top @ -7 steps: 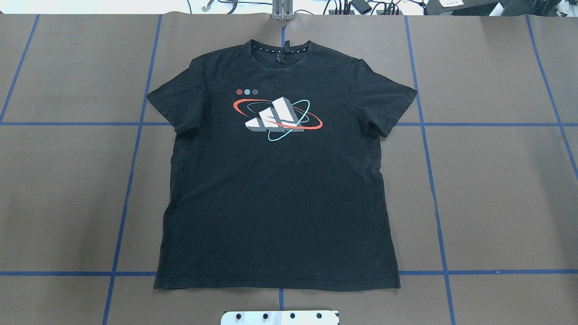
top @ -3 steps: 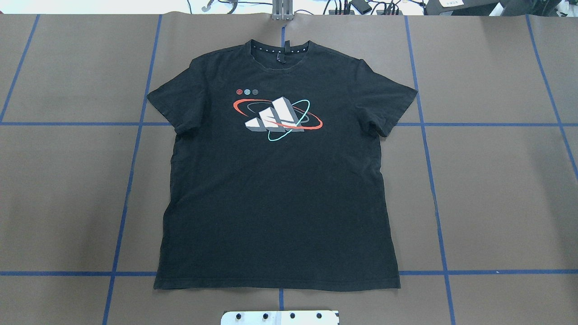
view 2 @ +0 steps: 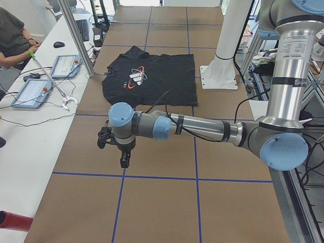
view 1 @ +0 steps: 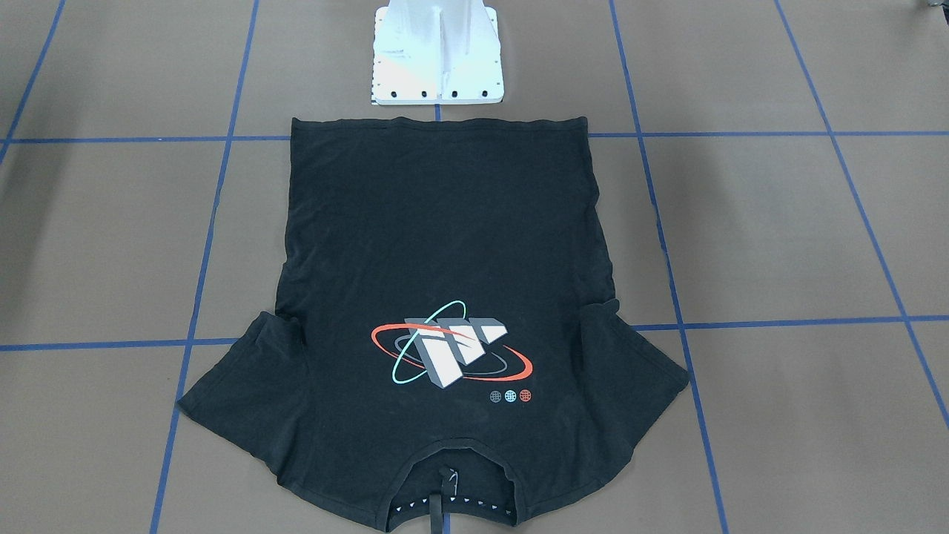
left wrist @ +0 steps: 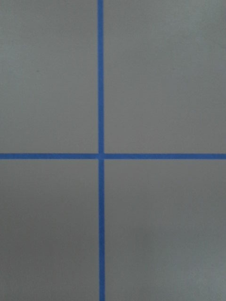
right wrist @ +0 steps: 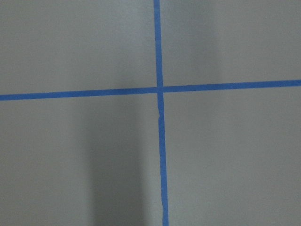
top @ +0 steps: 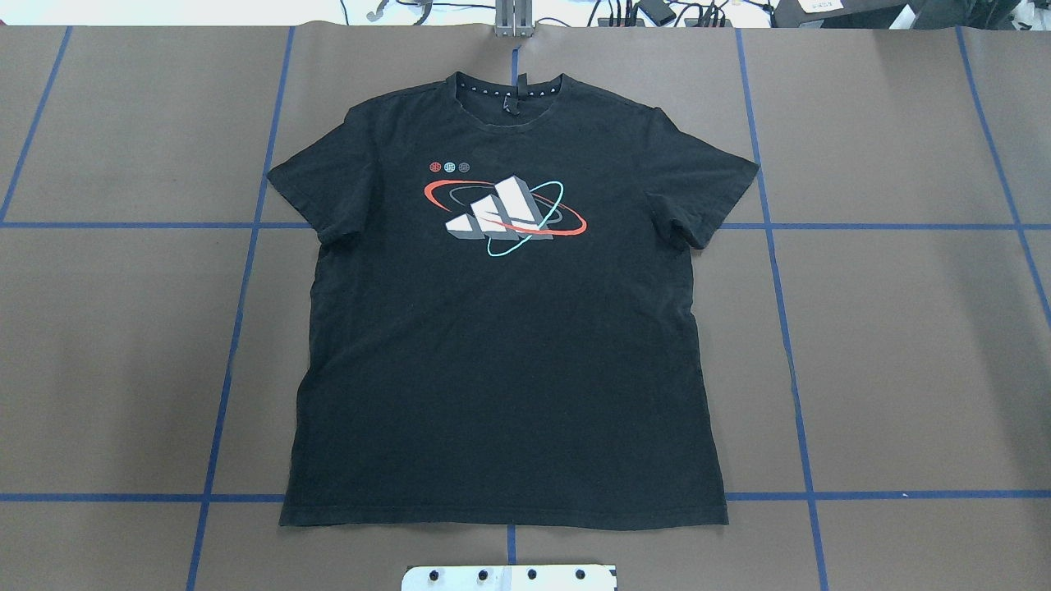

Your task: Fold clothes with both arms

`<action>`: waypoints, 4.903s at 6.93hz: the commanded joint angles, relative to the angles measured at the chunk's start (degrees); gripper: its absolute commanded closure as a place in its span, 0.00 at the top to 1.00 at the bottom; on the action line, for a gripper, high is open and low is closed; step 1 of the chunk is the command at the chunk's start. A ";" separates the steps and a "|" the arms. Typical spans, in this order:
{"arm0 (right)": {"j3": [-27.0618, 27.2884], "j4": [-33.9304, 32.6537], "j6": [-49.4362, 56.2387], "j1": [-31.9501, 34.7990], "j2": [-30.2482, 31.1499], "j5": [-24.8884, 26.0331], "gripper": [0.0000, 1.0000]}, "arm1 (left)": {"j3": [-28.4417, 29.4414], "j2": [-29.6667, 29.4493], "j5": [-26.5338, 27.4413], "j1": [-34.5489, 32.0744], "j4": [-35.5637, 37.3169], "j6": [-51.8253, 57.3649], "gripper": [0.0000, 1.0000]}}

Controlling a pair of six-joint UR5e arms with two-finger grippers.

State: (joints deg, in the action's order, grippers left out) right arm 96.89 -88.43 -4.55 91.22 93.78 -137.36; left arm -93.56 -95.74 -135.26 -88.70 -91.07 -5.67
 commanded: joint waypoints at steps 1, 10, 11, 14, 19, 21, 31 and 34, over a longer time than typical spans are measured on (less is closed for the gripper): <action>0.31 0.27 -2.11 -1.56 -3.33 -0.10 1.00 | -0.22 -4.52 -0.53 0.37 -1.90 -0.30 1.00; -12.22 21.35 -16.25 -19.67 -19.99 -0.10 1.00 | 8.45 -6.66 -0.26 6.35 -36.56 -9.00 1.00; -13.82 21.28 -16.63 -21.42 -23.34 0.25 1.00 | 11.53 -6.65 -0.35 6.35 -40.81 -12.75 1.00; -19.63 21.37 -20.72 -24.67 -31.61 4.61 0.98 | 14.19 -8.23 0.87 9.24 -44.70 -19.01 0.99; -27.09 36.75 -33.95 -32.51 -33.13 13.61 0.91 | 15.25 -8.59 5.01 11.54 -52.37 -30.54 0.99; -30.95 36.75 -33.95 -34.26 -36.28 14.22 0.90 | 14.90 -8.67 5.01 11.54 -52.37 -30.63 0.99; -35.19 36.66 -33.86 -35.76 -36.30 15.54 0.69 | 14.72 -9.11 4.92 11.54 -52.37 -31.16 0.99; -35.28 36.57 -33.86 -35.76 -36.30 15.63 0.32 | 14.81 -9.11 4.92 11.54 -52.37 -31.15 0.99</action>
State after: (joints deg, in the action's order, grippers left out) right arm 61.63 -51.82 -38.41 55.47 57.48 -121.80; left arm -78.82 -104.85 -130.34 -77.17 -143.44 -36.83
